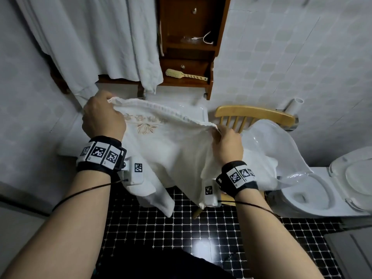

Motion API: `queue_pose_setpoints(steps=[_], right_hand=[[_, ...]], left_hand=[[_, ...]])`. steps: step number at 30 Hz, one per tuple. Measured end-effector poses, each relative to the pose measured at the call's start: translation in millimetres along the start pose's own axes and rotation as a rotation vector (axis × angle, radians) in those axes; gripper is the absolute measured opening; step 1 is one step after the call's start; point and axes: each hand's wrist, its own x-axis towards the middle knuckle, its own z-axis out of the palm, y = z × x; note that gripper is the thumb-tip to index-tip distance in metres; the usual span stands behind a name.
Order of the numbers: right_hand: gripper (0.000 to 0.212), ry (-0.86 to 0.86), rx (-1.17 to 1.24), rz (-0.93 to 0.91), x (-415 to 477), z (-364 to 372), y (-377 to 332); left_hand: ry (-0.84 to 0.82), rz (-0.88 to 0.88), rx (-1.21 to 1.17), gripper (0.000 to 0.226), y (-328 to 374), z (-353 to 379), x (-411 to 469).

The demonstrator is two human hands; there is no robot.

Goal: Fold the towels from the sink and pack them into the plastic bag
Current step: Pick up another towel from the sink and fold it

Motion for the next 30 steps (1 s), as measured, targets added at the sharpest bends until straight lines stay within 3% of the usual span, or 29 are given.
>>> queue_pose_setpoints(steps=[4, 9, 13, 15, 17, 18, 20, 21, 23, 26, 30], right_hand=[[0.023, 0.225, -0.136, -0.193, -2, 13, -37], [0.020, 0.240, -0.060, -0.348, -3, 21, -86], [0.023, 0.145, -0.007, -0.455, -1, 39, -118], [0.026, 0.066, -0.025, -0.505, -1, 47, -129], [0.027, -0.016, -0.049, -0.563, -2, 53, -137], [0.028, -0.040, -0.062, -0.584, -4, 56, -141], [0.032, -0.040, -0.084, -0.598, -7, 60, -145], [0.032, -0.025, -0.086, -0.588, -8, 60, -144], [0.031, 0.015, -0.094, -0.554, -9, 61, -138], [0.023, 0.055, -0.141, -0.499, -11, 63, -123], [0.015, -0.124, -0.234, -0.420, -16, 66, -100]], left_hand=[[-0.301, -0.095, 0.257, 0.032, -40, 16, 25], [-0.588, -0.145, 0.430, 0.032, -90, 42, 30], [-1.003, 0.039, 0.499, 0.035, -122, 61, 25], [-1.122, 0.175, 0.303, 0.044, -121, 66, 17], [-1.078, 0.271, -0.027, 0.061, -110, 67, 7], [-1.030, 0.292, -0.165, 0.056, -106, 68, 5], [-0.981, 0.340, -0.275, 0.022, -96, 67, 5], [-0.982, 0.359, -0.269, 0.014, -93, 67, 6], [-0.939, 0.416, -0.178, 0.022, -90, 65, 7], [-0.759, 0.431, -0.077, 0.013, -88, 67, 8], [-0.613, 0.299, -0.086, 0.026, -73, 65, 13]])
